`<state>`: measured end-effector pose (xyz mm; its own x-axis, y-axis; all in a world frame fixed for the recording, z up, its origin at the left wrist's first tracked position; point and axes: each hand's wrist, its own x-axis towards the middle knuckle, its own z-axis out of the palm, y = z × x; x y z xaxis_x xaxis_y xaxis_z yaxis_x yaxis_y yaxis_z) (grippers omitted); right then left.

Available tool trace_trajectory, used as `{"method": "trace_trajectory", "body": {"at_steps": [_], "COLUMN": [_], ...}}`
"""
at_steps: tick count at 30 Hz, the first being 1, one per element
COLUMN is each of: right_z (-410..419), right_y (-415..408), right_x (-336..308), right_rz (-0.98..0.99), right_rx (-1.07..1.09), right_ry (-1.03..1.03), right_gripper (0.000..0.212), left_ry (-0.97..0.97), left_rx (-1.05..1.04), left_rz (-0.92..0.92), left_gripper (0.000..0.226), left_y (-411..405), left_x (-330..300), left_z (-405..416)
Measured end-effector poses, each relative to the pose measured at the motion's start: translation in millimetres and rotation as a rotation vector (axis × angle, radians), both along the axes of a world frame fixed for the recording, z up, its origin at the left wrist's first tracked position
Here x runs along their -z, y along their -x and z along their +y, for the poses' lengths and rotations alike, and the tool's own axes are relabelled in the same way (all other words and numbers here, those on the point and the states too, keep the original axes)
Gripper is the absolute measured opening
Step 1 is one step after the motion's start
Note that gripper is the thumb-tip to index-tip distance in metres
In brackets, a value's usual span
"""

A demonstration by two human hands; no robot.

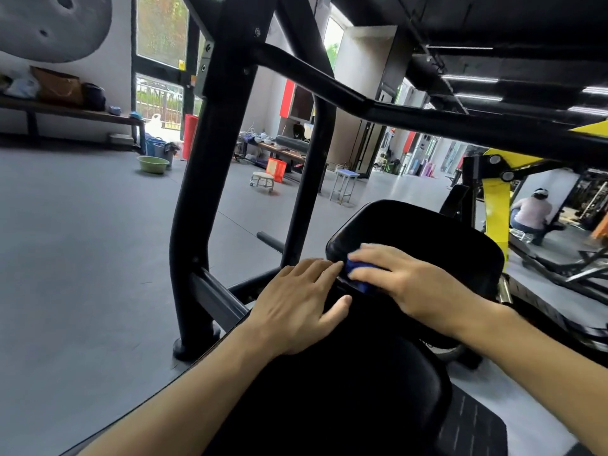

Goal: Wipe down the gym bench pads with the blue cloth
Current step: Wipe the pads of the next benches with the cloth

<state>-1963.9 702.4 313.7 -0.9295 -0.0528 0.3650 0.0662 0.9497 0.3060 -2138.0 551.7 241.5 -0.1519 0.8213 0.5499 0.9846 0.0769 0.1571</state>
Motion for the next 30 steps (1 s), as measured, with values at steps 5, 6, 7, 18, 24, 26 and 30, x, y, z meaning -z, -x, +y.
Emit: {"method": "trace_trajectory", "body": {"at_steps": [5,6,7,18,24,26,30], "right_z": [-2,-4,-8,-10,-6,-6,-12], "right_y": [43,30,11,19,-68,-87,-48], "right_x": [9,8,7,8,14,16,22], "right_rz": [0.019,0.024,0.020,0.063,0.121,0.187,0.295], "right_rx": [0.043,0.039,0.028,0.067,0.069,0.060,0.121], "right_ry": [0.035,0.033,0.032,0.062,0.074,0.050,0.012], "right_gripper": [0.032,0.037,0.041,0.031,0.036,0.034,0.030], "left_ry": [0.060,0.068,0.070,0.111,0.119,0.104,0.120], "left_rx": [-0.024,-0.017,-0.004,0.011,0.005,0.005,-0.012], "left_rz": [-0.097,-0.071,-0.047,-0.026,-0.017,-0.019,-0.029], "left_gripper": [0.086,0.082,0.078,0.080,0.083,0.080,0.081], "left_y": [0,0,0,-1,0,-1,-6], "left_x": [1,0,0,-2,0,-1,-5], "left_z": [-2,-2,-2,0,2,1,-1]}}
